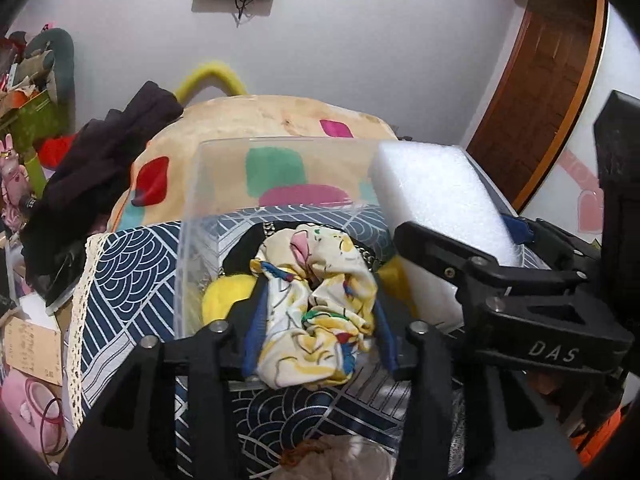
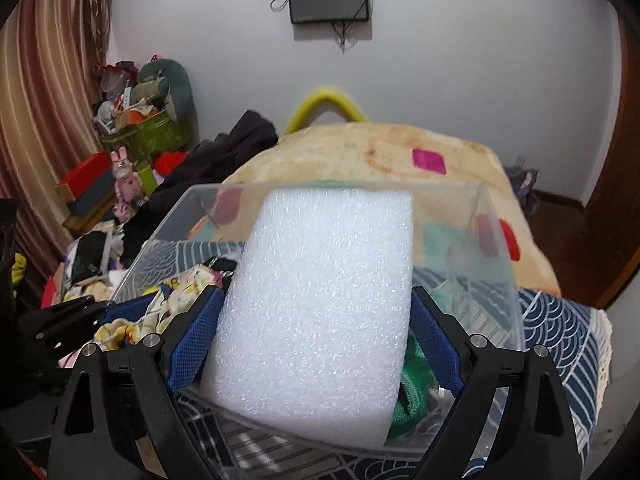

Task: Organize soft objects
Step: 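Drop the foam block and scrunchie into the clear box, opening both tools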

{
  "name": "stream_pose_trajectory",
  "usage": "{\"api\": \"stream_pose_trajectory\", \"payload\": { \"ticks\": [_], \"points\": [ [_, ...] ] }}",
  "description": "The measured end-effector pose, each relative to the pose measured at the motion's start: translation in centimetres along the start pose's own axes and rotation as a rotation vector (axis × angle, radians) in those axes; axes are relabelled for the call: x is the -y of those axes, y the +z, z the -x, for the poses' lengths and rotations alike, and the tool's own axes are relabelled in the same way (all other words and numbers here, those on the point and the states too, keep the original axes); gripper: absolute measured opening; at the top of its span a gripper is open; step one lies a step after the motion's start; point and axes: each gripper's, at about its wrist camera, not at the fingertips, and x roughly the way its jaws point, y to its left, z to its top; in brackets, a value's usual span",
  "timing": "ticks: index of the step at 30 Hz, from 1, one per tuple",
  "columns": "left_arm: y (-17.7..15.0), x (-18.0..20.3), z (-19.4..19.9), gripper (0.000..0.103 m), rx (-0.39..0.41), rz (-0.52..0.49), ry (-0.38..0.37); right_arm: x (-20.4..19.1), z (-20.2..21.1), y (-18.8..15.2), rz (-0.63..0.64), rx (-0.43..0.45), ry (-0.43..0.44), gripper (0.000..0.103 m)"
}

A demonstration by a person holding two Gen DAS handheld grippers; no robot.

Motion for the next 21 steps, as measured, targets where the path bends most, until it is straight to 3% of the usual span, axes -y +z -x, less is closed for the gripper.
{"api": "stream_pose_trajectory", "payload": {
  "ticks": [5, 21],
  "points": [
    [-0.2, 1.0, 0.8, 0.066, 0.030, -0.032, 0.024, -0.2, 1.2, 0.0, 0.022, 0.021, 0.001, 0.091],
    [-0.2, 0.3, 6.5, 0.076, 0.142, -0.040, 0.043, -1.0, 6.8, -0.5, 0.043, 0.181, -0.011, 0.101]
  ]
}}
